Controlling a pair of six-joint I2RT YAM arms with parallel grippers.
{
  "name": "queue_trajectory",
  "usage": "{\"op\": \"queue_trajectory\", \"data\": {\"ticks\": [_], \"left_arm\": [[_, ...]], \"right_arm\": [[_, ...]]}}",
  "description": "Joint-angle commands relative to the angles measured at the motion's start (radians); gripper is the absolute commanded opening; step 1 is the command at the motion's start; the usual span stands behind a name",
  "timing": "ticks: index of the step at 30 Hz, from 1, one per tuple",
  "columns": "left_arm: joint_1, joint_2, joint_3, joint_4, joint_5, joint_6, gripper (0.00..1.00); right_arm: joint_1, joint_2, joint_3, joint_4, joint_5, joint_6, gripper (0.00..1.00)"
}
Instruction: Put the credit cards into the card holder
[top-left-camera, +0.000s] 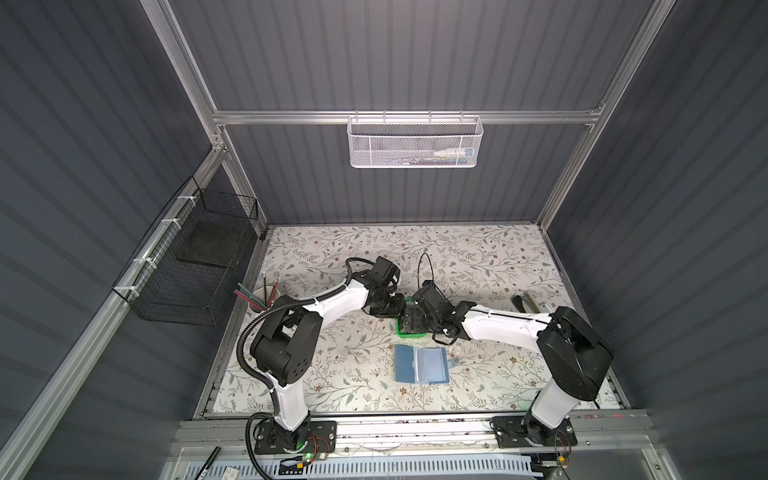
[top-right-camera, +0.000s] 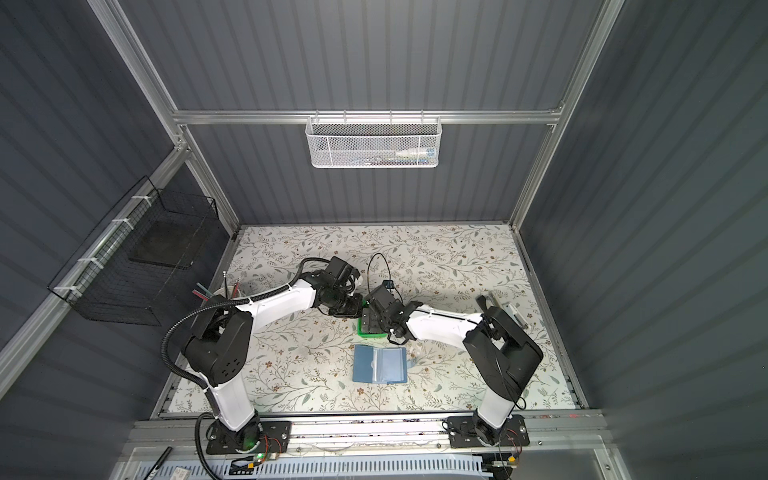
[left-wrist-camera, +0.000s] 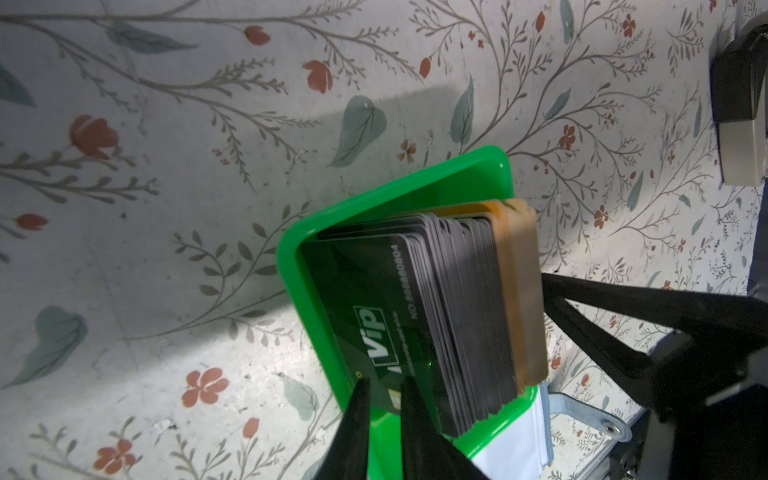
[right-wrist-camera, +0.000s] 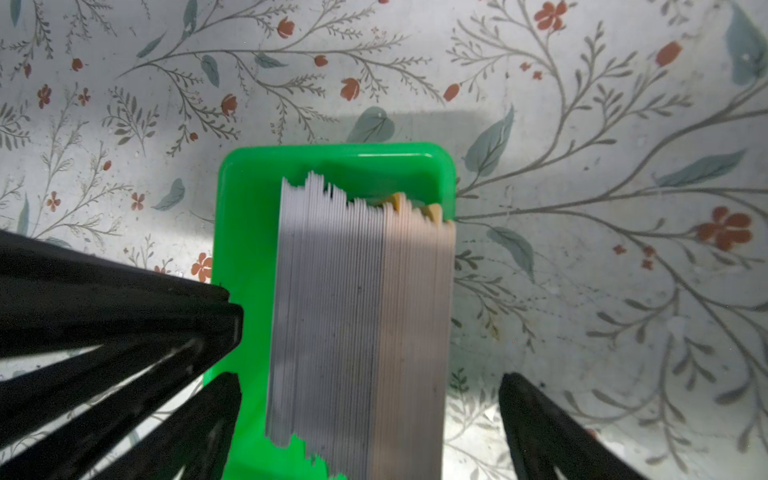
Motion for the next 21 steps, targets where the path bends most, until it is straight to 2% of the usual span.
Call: {"op": "queue_trajectory", "data": {"ticks": [1, 21], "left_arm": [[0.000, 0.009, 0.016, -0.020, 0.006, 0.003, 0.17], [0.000, 0.019, 0.015, -0.022, 0.016, 0.002, 0.17]], "right_arm": [[-0.006, 0.017, 0.010, 0.000, 0.008, 0.002, 0.99], [-0.017, 0.013, 0.005, -0.026, 0.059, 0.022, 0.99]]}}
